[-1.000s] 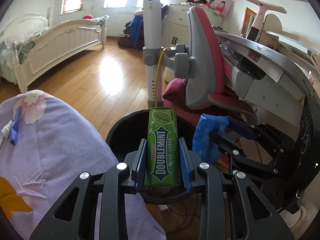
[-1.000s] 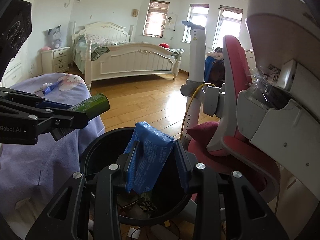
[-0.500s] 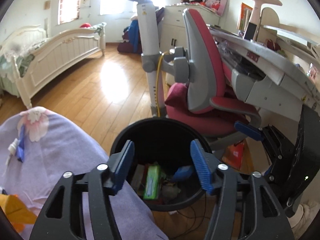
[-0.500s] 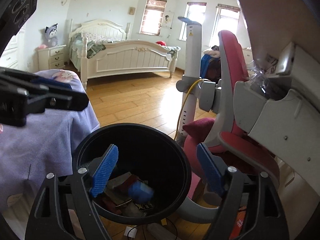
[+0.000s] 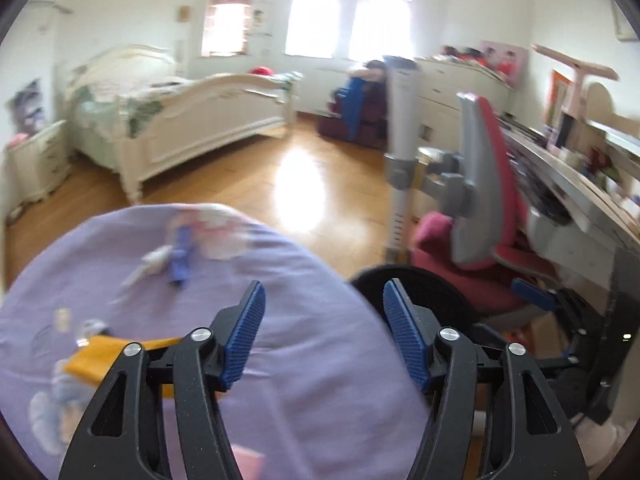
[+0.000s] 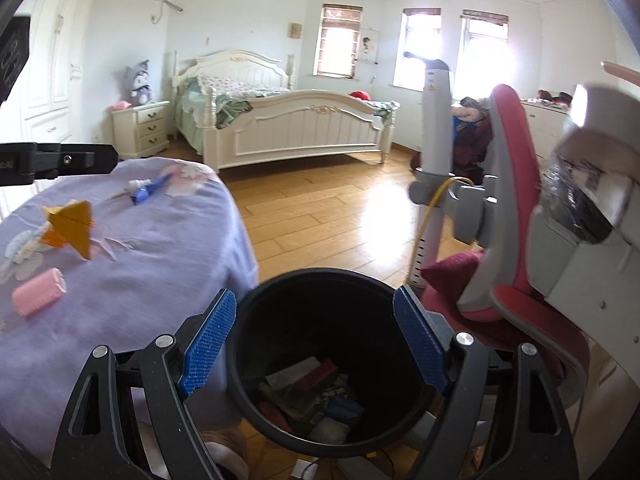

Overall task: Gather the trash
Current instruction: 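Grasp the orange snack bag with the left tool while the right tool grasps the yellow plastic sheet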

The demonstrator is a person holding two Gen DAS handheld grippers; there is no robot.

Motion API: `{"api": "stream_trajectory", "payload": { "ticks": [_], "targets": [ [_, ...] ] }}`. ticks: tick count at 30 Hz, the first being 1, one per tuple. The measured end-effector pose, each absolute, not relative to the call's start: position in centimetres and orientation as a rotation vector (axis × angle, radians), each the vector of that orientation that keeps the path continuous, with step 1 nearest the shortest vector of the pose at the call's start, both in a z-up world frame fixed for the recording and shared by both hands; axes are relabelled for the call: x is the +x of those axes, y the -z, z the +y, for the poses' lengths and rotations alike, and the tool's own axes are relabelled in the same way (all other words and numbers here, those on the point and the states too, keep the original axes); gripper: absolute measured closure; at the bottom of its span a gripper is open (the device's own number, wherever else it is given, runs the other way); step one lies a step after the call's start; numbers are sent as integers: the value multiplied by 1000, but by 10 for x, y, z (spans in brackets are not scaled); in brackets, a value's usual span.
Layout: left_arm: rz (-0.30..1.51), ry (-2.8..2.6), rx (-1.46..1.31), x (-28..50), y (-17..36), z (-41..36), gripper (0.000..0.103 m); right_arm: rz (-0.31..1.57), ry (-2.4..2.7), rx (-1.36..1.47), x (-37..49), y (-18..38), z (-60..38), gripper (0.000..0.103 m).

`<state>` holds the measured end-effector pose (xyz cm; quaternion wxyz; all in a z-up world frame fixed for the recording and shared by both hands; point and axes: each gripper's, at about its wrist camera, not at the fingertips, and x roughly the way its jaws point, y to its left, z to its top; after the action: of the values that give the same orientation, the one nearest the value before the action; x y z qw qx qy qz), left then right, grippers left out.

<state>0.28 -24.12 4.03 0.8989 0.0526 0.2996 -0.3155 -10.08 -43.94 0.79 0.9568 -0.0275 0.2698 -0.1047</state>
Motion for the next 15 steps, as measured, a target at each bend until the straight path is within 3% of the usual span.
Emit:
{"api": "stream_trajectory", "payload": {
  "ticks": [1,15],
  "targets": [
    [608,609,104,5,-42,-230,27,548,190,-48,-98,-10,-434,22],
    [766,429,17,38,-1,-86,27,705,-377,125,1,-30,-336,22]
  ]
}}
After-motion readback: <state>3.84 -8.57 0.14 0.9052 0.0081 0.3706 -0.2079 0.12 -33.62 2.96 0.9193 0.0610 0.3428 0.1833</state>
